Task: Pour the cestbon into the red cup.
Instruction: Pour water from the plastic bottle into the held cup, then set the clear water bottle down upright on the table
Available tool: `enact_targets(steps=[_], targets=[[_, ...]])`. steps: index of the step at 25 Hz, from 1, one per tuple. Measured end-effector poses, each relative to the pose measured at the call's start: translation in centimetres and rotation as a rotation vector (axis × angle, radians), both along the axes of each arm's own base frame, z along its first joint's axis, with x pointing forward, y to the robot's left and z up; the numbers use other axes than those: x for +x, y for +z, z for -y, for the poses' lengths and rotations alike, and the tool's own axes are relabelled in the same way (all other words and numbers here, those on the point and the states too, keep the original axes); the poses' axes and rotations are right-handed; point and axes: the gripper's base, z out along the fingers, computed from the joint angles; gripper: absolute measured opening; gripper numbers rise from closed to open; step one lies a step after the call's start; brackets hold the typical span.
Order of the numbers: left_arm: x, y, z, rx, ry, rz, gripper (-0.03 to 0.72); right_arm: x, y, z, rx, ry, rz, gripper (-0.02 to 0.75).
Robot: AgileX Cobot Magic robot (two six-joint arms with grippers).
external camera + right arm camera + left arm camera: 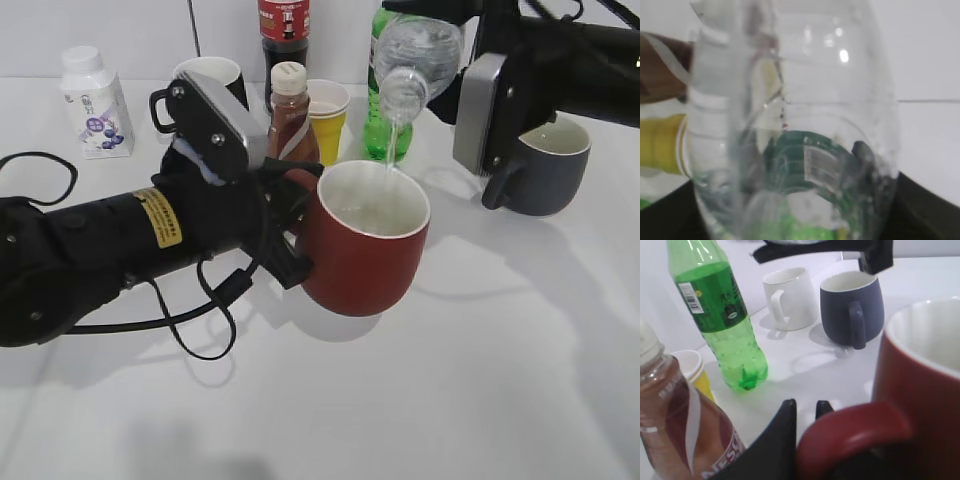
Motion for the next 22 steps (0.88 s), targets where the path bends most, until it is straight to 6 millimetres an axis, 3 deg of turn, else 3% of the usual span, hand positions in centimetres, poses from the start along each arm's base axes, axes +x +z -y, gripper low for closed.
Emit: enact_targets(steps=[11, 22], targets=[[0.3, 0.4, -0.1, -0.051, 0.035, 0.007, 0.078, -0.4, -0.5, -0.2, 0.117, 0.029, -0.319, 0.477], [1.0, 0.5, -0.9, -0.071, 0.092, 0.014, 0.078, -0.8, -1.3, -0.3, 0.278, -0.01, -0.785, 0.477]])
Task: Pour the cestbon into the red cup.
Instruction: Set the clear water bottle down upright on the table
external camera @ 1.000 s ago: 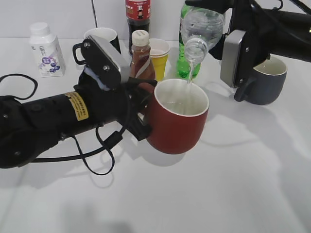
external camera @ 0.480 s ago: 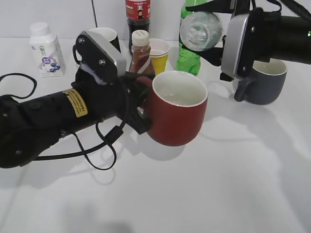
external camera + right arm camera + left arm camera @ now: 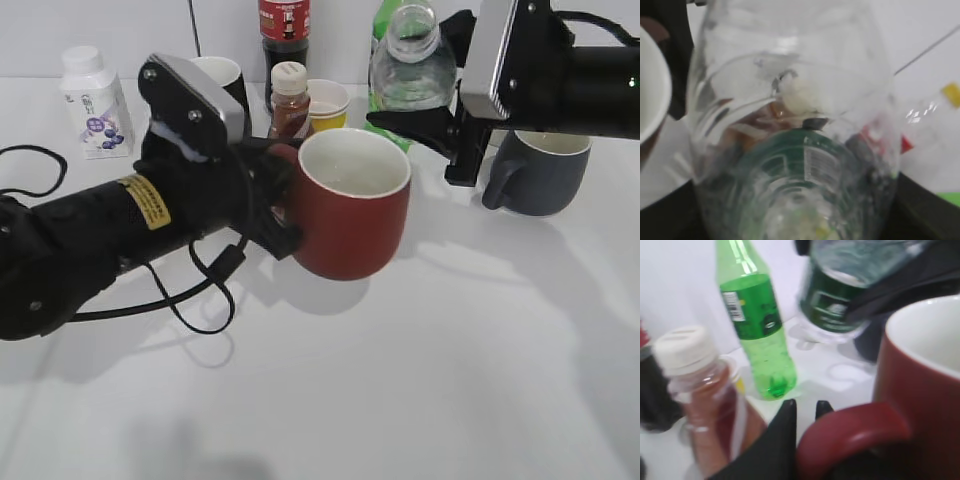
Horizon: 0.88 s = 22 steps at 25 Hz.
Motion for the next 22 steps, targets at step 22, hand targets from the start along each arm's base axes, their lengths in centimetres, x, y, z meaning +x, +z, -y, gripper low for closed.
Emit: enact_targets(steps=[22], targets=[[-1.1, -1.2, -2.8, -0.137, 0.169, -0.006, 0.078, 1.2, 1.4, 0.0, 0.13, -0.099, -0.227, 0.477]])
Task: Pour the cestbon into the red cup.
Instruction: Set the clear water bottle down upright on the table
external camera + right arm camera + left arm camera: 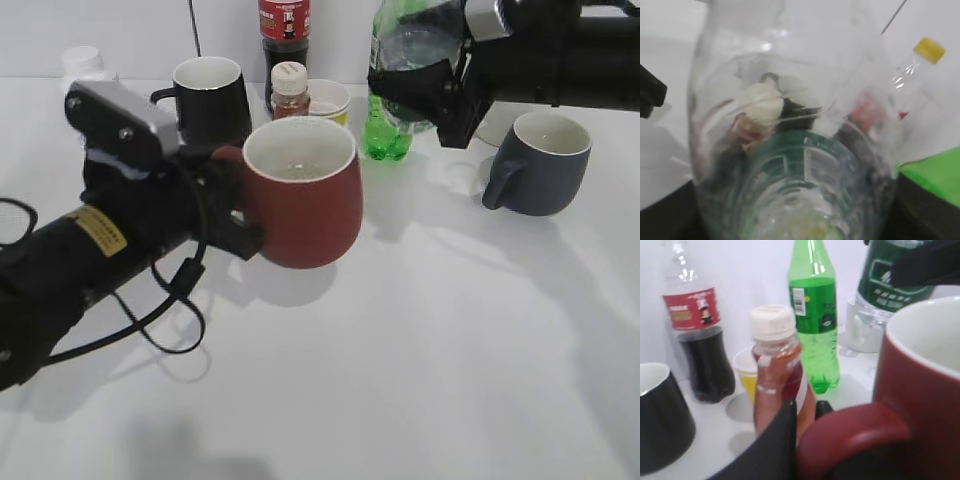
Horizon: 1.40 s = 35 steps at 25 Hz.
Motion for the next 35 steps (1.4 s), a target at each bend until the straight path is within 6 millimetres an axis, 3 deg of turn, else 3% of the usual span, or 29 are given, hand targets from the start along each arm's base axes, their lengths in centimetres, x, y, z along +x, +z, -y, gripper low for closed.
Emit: enact_targets(steps=[16, 28, 35], targets=[[-0.7, -0.8, -1.4, 0.015, 0.073, 0.005, 0.078, -0.6, -1.5, 0.1, 0.011, -0.046, -0.395, 0.477], [-1.5, -2.7, -5.2, 0.093, 0.348, -0.063, 0.078, -0.4, -4.0, 1.6, 0.046, -0.292, -0.5, 0.477], [0.1, -2.7, -8.4, 0.111, 0.483, -0.06, 0.078, 0.5, -4.7, 2.1, 0.156, -0.414, -0.508, 0.477]])
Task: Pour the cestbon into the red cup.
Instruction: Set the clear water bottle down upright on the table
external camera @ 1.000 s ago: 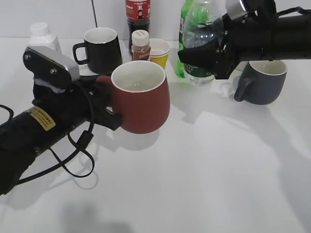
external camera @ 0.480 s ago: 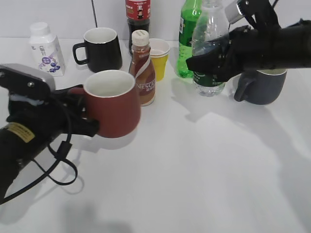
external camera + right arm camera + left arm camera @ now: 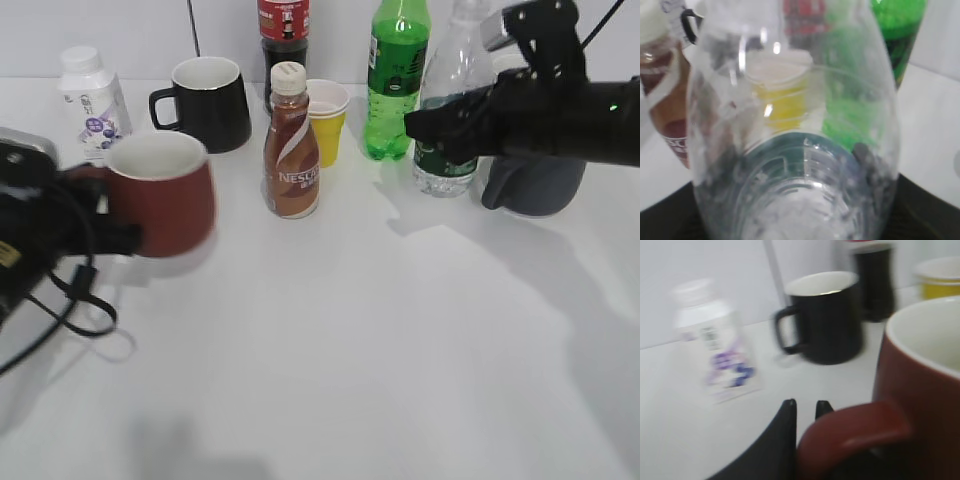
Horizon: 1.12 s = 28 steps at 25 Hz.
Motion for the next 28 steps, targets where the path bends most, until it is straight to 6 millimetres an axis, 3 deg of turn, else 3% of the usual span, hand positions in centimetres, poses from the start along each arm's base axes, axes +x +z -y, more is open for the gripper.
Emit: enact_targets(steps=[4, 7, 17, 22, 28], targets=[[1.6, 0.5, -2.0, 0.007, 0.054, 0.031, 0.078, 0.6, -1.6, -0.1, 0.03, -0.019, -0.021, 0.477], [2.8, 1.0, -2.4, 0.013, 0.047, 0.068, 0.078, 0.9, -2.1, -0.2, 0.045, -0.017, -0.014, 0.477], [7.1, -3.1, -0.5, 0.051, 0.009, 0.007, 0.078, 1.1, -1.9, -0.1, 0.044, -0.033, 0.034, 0.477], [8.4, -3.7, 0.0, 0.04, 0.012, 0.036, 0.077, 1.1, -1.9, -0.1, 0.043, -0.032, 0.035, 0.477], [8.5, -3.9, -0.3, 0.026, 0.053, 0.032, 0.077, 1.1, -1.9, -0.1, 0.035, -0.029, 0.043, 0.477]])
